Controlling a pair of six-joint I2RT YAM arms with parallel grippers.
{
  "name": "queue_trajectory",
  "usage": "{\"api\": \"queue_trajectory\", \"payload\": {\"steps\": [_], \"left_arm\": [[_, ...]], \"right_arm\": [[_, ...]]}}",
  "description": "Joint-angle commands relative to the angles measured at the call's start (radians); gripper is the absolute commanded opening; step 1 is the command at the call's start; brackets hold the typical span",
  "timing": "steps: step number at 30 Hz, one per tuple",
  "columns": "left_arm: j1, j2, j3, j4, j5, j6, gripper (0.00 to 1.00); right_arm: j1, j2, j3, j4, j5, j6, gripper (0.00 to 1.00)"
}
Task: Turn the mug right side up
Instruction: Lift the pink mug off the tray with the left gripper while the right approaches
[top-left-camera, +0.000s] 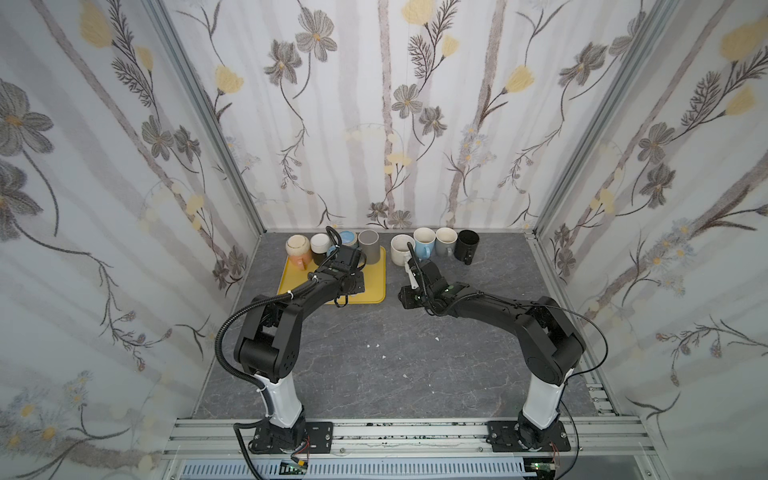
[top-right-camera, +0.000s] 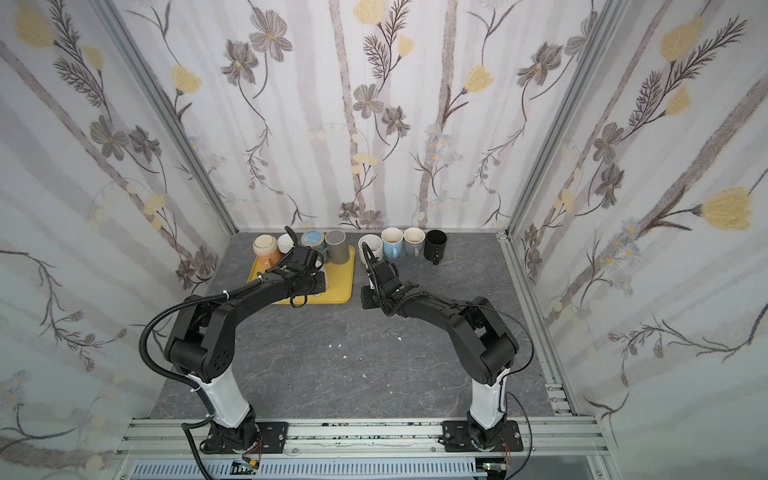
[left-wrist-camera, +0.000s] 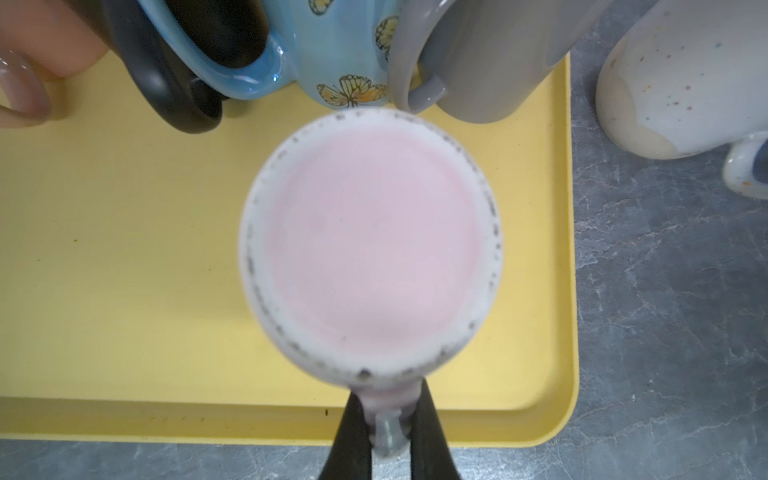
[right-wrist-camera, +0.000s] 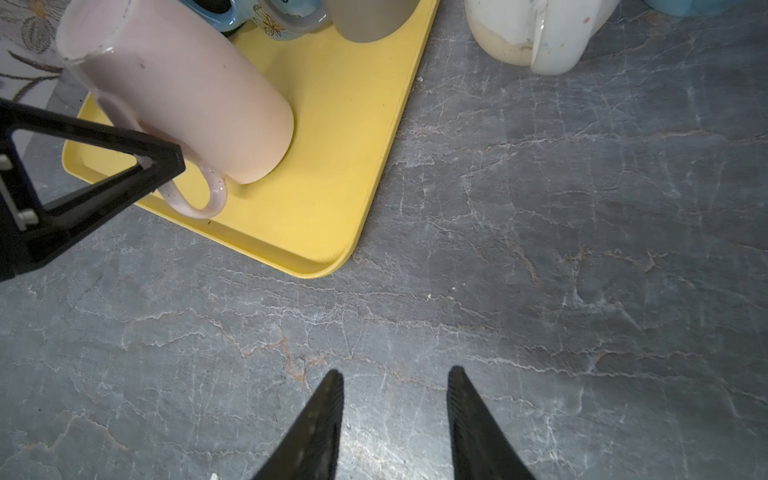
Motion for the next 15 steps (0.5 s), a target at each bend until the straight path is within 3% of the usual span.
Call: {"api": "queue_trajectory", "payload": {"steps": [1, 15], "left_arm": [[-0.001, -0.041, -0.024, 0.065, -0.022, 0.025, 0.00], [0.000, -0.272, -0.191, 0.278, 0.175, 0.003, 0.00]], "right_arm": [[0.002, -0.021, -0.008, 0.033, -0.006, 0.024, 0.42], [0.001, -0.122, -0.118, 0.225, -0.049, 0.174, 0.42]]}}
